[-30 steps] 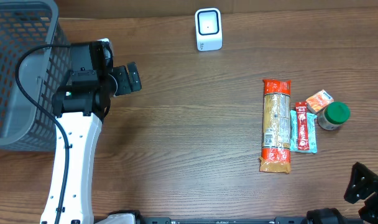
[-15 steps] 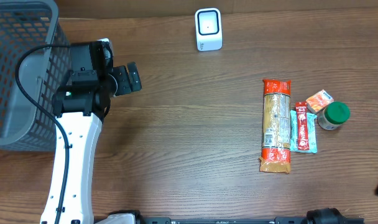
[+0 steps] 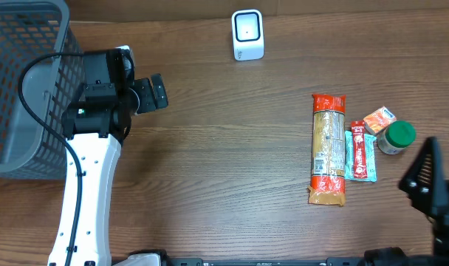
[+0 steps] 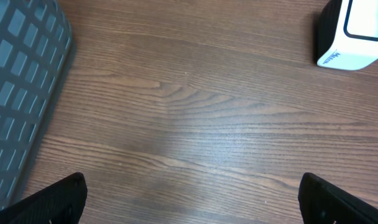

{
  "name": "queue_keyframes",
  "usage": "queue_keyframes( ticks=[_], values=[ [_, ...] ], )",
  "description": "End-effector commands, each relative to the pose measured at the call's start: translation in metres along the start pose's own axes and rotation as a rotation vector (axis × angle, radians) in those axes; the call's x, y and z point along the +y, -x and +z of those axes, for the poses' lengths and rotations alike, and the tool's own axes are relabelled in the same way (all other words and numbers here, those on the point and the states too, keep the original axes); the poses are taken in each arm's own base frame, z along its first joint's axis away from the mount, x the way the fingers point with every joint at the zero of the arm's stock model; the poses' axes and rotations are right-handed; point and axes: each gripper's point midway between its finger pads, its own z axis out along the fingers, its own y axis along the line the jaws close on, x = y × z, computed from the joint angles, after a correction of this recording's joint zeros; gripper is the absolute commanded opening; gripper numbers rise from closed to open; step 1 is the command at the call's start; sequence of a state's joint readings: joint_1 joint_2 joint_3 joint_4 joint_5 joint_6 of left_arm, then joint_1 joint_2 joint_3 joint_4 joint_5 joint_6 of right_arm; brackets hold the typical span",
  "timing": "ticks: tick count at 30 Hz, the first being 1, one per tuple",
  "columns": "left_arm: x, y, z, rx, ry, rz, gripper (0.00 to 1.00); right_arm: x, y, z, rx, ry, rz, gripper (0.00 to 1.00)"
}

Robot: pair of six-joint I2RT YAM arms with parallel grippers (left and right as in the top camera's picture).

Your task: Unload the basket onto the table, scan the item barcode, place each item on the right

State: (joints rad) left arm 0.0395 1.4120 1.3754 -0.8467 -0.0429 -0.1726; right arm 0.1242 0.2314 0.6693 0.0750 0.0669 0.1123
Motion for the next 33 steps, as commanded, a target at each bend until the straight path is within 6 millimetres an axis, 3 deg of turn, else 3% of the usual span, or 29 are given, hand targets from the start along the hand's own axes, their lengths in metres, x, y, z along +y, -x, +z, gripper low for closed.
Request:
queue_keyframes(
  ticks=[1,12,18,24,27,33],
  values=[
    [0.001,0.002,0.001,-0.002,0.011,0.013,1.0,-0.004,-0.038,-0.009,0.01,0.02,-0.011,1.0],
    [0.002,0.002,0.001,-0.002,0.012,0.013,1.0,-0.025,-0.143,-0.043,0.068,0.01,-0.013,1.0],
    [0.001,0.002,0.001,-0.002,0.011,0.013,1.0,-0.035,-0.198,-0.054,0.193,-0.007,-0.015,1.0],
    [0.002,0.002,0.001,-0.002,0.012,0.013,1.0,-0.04,-0.226,-0.061,0.309,-0.027,-0.016,1.0],
    [0.001,0.002,0.001,-0.002,0.011,0.013,1.0,-0.045,-0.253,-0.072,0.431,-0.046,-0.019,1.0],
    [0.001,0.002,0.001,-0.002,0.011,0.013,1.0,-0.052,-0.287,-0.092,0.589,-0.075,-0.025,1.0]
  ],
)
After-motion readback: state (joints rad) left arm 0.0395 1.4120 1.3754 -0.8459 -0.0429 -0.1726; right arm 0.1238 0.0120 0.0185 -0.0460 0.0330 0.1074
